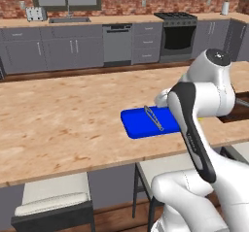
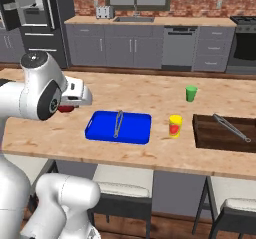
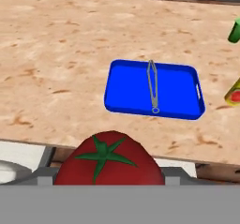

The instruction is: Gather the tomato and garlic from the fridge and place them on a tray on the dining counter. Then gather the fish and chicken drumstick from the fridge and place them on the other tray.

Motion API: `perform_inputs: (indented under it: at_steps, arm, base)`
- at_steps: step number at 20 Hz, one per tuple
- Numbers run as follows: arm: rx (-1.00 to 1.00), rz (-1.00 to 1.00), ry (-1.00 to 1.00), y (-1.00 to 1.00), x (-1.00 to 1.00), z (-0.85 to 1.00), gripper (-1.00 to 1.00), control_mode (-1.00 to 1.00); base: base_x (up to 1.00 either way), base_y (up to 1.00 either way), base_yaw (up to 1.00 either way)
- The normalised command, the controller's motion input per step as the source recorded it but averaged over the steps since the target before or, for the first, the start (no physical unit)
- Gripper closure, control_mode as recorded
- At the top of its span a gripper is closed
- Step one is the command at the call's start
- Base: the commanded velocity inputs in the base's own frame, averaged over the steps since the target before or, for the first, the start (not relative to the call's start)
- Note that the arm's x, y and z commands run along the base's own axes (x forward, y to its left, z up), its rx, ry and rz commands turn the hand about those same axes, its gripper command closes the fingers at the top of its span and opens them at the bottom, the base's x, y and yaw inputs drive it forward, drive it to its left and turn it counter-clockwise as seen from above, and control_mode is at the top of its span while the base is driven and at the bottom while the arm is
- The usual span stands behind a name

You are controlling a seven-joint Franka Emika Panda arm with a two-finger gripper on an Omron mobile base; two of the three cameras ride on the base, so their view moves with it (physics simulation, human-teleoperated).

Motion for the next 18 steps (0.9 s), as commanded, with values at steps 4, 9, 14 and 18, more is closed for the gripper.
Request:
perform_inputs:
  at_steps: [4,9,14,18]
  arm:
    - [0.0,0.09,0.0,0.0,0.35,-0.24,1.0,-1.0]
    - [0.0,0.08,0.01,0.0,0.46,-0.17,1.0,-1.0]
    - [-0.02,0.01,0.12,0.0,0.41,-0.27,1.0,-1.0]
    - [-0.03,0.0,0.23,0.0,0.47,-0.2,1.0,-1.0]
  base:
    - [0.0,0.0,0.0]
    - [0.0,0.0,0.0]
    - [0.0,0.0,0.0]
    - [0.0,0.0,0.0]
